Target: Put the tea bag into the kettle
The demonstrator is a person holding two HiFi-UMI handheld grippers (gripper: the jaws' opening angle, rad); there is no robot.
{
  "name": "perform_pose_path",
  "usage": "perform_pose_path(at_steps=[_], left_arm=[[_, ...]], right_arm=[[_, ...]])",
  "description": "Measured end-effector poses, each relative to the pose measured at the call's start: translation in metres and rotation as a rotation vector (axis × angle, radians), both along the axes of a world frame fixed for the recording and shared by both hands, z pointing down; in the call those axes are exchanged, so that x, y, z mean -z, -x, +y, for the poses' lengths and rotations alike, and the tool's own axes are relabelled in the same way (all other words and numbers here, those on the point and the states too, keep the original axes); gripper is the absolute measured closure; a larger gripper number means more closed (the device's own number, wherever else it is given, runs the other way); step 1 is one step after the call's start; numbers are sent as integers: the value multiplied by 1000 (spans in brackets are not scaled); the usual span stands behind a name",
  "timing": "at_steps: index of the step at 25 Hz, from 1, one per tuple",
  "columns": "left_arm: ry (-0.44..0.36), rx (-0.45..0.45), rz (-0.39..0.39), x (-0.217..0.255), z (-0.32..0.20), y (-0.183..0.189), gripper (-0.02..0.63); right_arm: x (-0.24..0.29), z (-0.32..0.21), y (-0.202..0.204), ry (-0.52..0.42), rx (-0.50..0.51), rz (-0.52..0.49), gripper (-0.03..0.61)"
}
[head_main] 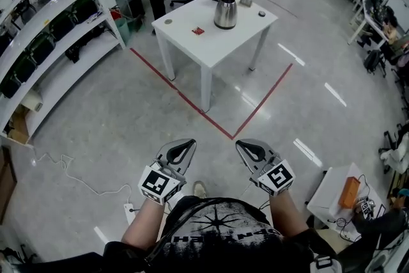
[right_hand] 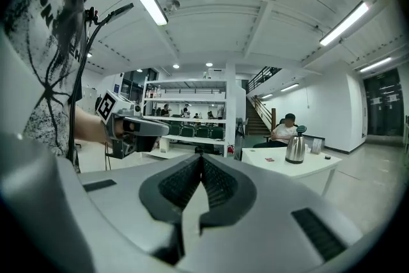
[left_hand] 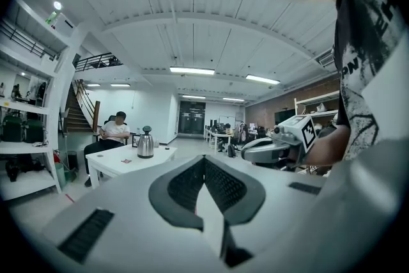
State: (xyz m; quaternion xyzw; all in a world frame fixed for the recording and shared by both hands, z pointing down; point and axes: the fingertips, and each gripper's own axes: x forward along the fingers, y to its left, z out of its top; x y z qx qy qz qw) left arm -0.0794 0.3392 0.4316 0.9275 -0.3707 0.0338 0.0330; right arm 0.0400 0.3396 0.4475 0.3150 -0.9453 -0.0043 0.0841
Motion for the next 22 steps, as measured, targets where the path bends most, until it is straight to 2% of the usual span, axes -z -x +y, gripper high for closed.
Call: perform_pose_path(at_steps=[9,16,22], left_arm=[[6,-59,11,-12,-37,35,606],[-5,-114,18,-14,-50,35,606],[7,-125,24,-23,-73,27,606]], right_arm=[[-1,-47,53,-20,-13,0,568],[-6,-65,51,-9,-48,19,568],[-13,-87,50,-3,-26,27,568]])
